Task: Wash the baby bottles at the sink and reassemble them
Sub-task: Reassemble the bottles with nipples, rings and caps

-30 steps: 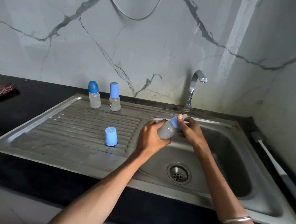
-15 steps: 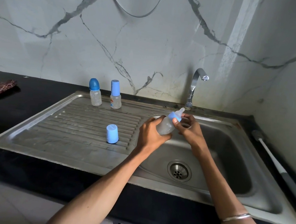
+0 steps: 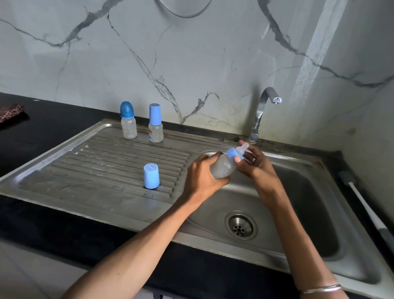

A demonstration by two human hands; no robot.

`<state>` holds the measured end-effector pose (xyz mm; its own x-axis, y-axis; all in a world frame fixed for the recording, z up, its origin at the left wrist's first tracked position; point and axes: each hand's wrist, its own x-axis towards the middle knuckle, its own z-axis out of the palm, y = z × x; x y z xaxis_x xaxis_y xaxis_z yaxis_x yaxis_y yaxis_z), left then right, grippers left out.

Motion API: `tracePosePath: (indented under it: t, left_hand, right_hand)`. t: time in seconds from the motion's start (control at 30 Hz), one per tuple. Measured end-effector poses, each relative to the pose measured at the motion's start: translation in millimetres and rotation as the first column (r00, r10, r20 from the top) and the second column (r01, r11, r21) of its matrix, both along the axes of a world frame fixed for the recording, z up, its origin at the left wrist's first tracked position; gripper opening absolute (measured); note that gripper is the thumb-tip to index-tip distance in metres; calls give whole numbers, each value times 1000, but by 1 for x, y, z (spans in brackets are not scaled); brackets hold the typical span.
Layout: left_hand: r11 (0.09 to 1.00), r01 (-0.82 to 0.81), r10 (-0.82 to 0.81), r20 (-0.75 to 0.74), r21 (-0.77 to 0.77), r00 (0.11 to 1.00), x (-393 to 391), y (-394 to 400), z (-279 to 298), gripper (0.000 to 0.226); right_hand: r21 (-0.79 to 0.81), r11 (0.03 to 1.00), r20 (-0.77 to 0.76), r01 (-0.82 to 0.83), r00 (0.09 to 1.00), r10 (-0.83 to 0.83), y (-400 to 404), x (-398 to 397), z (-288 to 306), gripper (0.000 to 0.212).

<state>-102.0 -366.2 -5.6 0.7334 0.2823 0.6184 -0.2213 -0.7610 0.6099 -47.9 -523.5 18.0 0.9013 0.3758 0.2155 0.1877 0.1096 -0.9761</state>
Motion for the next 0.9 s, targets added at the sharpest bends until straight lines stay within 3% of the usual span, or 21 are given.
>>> tracePosePath:
  t: [0.1,0.3,0.47,0.53,0.73,0.9]
  left_hand:
    - [1000,-2,2,-5,15,1000,0,1,0,42]
    - [998,34,-33,-12,48,999,1,1,-2,49]
    - [1000,14,-14,-14,14,1000,3,1,-3,45]
    - [999,25,-24,-23,20,999,4,1,-5,47]
    - [996,81,-81,1,-27,997,7,-1,-9,58]
    - [993,100,-100,12,-62,995,7,-2,-9,58]
  right_hand:
    - [36,999,19,13,1000,-14,-1,0,1,47]
    - [-65,985,7,161,987,-161,9,-6,-1,44]
    - [-29,999,-16,-31,999,31,0,-3,1,36]
    - [-8,999,-9,-38,999,38,-3,-1,0,34]
    - [-73,979,38,191,981,-188,11,-5,-3,53]
    - [23,996,9,-90,996,90,-6,3,3,57]
